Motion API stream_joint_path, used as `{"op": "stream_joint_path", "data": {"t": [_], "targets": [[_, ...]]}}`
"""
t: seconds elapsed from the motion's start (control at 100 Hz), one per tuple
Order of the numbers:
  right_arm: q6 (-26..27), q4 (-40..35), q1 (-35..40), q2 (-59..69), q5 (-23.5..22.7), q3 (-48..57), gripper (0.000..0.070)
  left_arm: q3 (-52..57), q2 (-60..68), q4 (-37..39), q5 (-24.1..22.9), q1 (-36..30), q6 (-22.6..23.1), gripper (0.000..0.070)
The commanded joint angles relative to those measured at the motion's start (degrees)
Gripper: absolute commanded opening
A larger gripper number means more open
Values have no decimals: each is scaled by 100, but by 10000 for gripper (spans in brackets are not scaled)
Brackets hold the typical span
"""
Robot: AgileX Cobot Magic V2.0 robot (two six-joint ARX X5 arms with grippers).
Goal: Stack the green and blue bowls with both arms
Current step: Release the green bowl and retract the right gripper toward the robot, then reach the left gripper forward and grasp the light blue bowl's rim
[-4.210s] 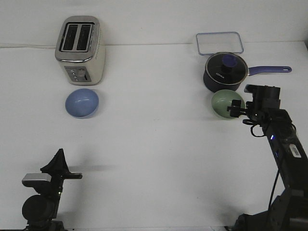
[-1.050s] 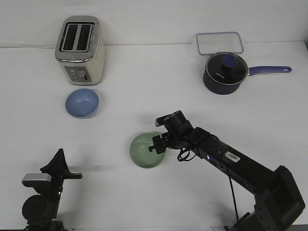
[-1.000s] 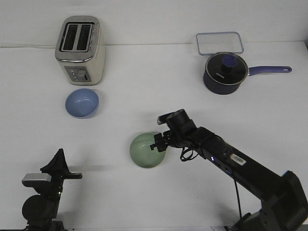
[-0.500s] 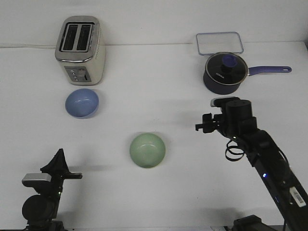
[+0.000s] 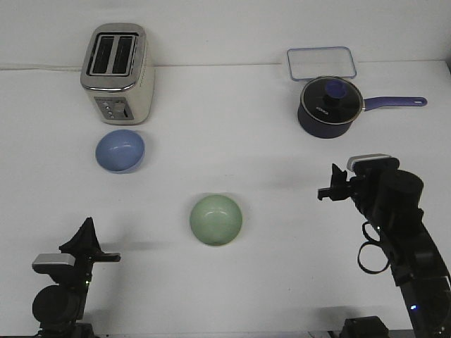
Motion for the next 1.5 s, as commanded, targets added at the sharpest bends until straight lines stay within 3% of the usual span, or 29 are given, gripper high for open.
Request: {"op": "stream_joint_path", "data": {"t": [0.0, 0.29, 1.25, 1.36, 1.49], "targets": [[-55, 328, -4, -195, 20, -328, 298, -107, -11, 57, 9, -4, -11, 13], [26, 1698, -2, -1386, 13, -2107, 298, -107, -13, 57, 9, -4, -11, 13], [61, 1818, 2, -1768, -24, -2369, 297, -85, -13, 313, 9, -4, -2, 13], [61, 1818, 2, -1768, -22, -2369, 297, 157, 0, 385, -20, -2, -188, 13], [59, 1821, 2, -1768, -22, -2369, 297, 885, 243, -173, -247, -2, -444, 13]]}}
